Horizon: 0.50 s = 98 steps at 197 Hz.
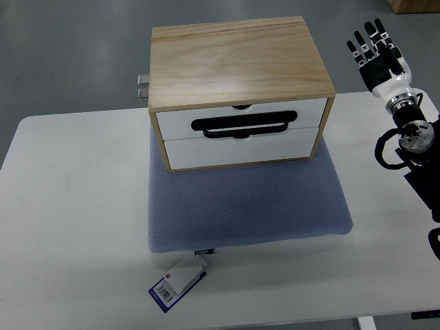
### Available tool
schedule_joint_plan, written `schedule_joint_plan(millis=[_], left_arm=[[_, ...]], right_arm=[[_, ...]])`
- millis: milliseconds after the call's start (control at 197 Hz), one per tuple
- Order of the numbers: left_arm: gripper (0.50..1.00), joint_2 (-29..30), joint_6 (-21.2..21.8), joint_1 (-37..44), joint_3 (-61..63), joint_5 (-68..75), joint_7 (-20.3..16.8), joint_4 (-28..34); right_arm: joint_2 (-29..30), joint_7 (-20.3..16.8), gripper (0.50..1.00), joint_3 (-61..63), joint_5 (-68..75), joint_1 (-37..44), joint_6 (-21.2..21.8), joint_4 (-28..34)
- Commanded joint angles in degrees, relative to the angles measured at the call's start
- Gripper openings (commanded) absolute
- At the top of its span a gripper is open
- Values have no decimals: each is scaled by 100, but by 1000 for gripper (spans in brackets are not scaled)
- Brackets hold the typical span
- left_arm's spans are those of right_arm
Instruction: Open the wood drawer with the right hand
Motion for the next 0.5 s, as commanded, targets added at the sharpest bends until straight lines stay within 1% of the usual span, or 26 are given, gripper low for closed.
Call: schedule_joint_plan(millis=[0, 198, 244, 310, 346, 422, 493], left_arm=[[1000, 0, 0, 0, 0, 1, 1, 9], [1000, 0, 0, 0, 0, -8, 1, -9], [1000, 0, 0, 0, 0, -8, -8, -35], [1000, 0, 0, 0, 0, -8, -8, -44], [1000, 0, 0, 0, 0, -8, -8, -52], [1000, 0, 0, 0, 8, 1, -8, -61], [1000, 0, -35, -9, 8, 10, -8, -61]], right_arm=[[20, 6, 946, 18, 7, 3, -6, -1], [11, 15, 946, 53, 15, 3, -76, -9], [-6, 6, 946, 36, 24, 21, -6, -1], [-59, -38, 944, 0, -11, 91, -76, -1], [-129, -100, 944, -8, -11, 152, -94, 8], [-393, -424, 944, -96, -116, 407, -173, 17], [-569, -627, 944, -342, -380, 653, -270, 26]])
